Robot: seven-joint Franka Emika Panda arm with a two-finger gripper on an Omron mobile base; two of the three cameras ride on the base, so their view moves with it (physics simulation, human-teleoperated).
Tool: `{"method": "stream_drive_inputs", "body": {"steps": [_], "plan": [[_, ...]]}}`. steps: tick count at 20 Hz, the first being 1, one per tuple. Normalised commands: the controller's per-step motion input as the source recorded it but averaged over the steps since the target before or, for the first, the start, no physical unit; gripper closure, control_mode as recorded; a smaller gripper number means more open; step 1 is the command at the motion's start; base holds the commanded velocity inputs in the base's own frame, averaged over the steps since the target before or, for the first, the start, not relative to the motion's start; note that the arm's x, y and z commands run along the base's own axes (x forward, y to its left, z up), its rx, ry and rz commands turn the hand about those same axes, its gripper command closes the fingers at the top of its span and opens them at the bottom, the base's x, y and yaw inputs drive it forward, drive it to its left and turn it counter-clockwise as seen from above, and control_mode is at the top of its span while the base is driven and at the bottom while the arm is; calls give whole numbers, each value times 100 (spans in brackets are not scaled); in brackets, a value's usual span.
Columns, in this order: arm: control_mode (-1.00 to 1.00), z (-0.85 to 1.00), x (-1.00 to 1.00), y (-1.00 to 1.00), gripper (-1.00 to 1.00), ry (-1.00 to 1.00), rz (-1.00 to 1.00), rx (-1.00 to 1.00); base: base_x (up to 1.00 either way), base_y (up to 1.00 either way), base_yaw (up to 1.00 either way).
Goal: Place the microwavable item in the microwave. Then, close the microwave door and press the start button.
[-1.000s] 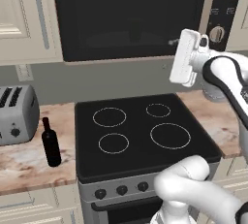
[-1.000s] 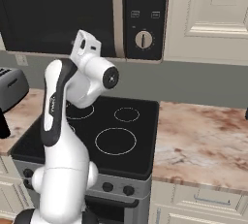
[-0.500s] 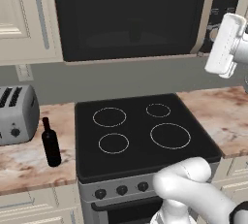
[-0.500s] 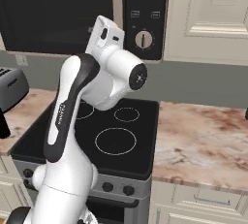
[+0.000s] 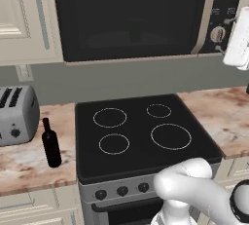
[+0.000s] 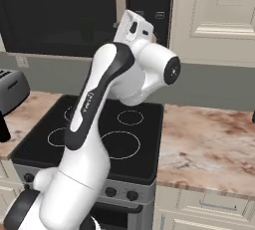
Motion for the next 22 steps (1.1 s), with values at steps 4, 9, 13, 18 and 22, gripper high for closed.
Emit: {"method": "stream_drive_inputs", "body": {"steps": [4, 9, 13, 18, 22], "plan": [[-100, 0, 66, 0, -100, 0, -4, 0, 0, 0, 0], [-100, 11, 44, -17, -100, 2, -8, 0, 0, 0, 0], [-100, 16, 29, -31, -100, 6, -11, 0, 0, 0, 0], [-100, 5, 34, -25, -100, 10, -10, 0, 0, 0, 0], [-100, 0, 36, -21, -100, 15, -8, 0, 0, 0, 0]]}}
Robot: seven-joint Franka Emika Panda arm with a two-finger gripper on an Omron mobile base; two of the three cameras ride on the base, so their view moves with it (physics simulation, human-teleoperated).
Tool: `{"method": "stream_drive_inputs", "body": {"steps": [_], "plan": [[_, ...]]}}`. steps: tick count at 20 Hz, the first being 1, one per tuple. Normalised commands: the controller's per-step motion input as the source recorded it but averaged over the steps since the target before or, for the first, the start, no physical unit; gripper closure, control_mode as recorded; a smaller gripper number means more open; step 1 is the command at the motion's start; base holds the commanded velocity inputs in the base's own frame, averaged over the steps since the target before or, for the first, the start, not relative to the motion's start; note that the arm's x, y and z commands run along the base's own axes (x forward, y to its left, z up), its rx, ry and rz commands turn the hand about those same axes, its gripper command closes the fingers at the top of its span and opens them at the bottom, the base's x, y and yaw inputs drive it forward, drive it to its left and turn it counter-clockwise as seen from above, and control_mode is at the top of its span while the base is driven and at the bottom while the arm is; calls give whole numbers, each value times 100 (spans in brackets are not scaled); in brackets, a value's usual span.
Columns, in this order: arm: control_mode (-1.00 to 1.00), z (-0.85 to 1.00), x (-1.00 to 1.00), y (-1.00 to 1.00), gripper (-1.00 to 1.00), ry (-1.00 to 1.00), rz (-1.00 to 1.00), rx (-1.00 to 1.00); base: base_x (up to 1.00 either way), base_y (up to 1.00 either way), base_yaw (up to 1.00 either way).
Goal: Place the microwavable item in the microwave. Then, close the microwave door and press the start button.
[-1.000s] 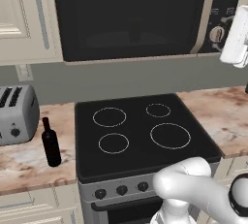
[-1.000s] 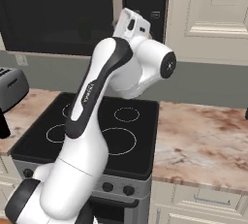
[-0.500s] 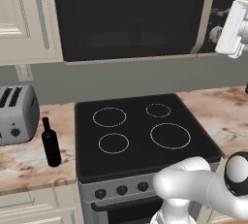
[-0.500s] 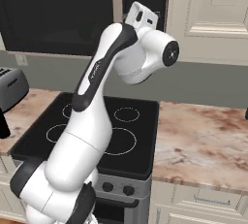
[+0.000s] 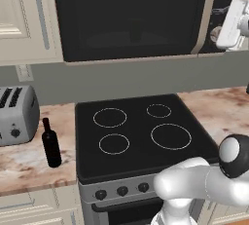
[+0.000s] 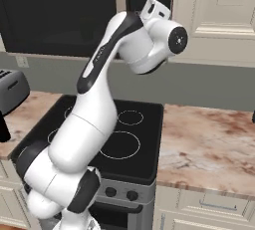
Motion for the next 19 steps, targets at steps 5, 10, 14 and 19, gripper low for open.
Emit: {"method": "stream_drive_inputs", "body": {"steps": [5, 10, 14, 19], "plan": [[-100, -12, 30, -1, -100, 20, -1, 0, 0, 0, 0], [-100, -1, 54, 18, -100, 16, 0, 0, 0, 0, 0], [-100, -16, 41, 25, -100, 9, 0, 0, 0, 0, 0], [-100, -57, 4, 68, -100, 0, 0, 0, 0, 0, 0]]}}
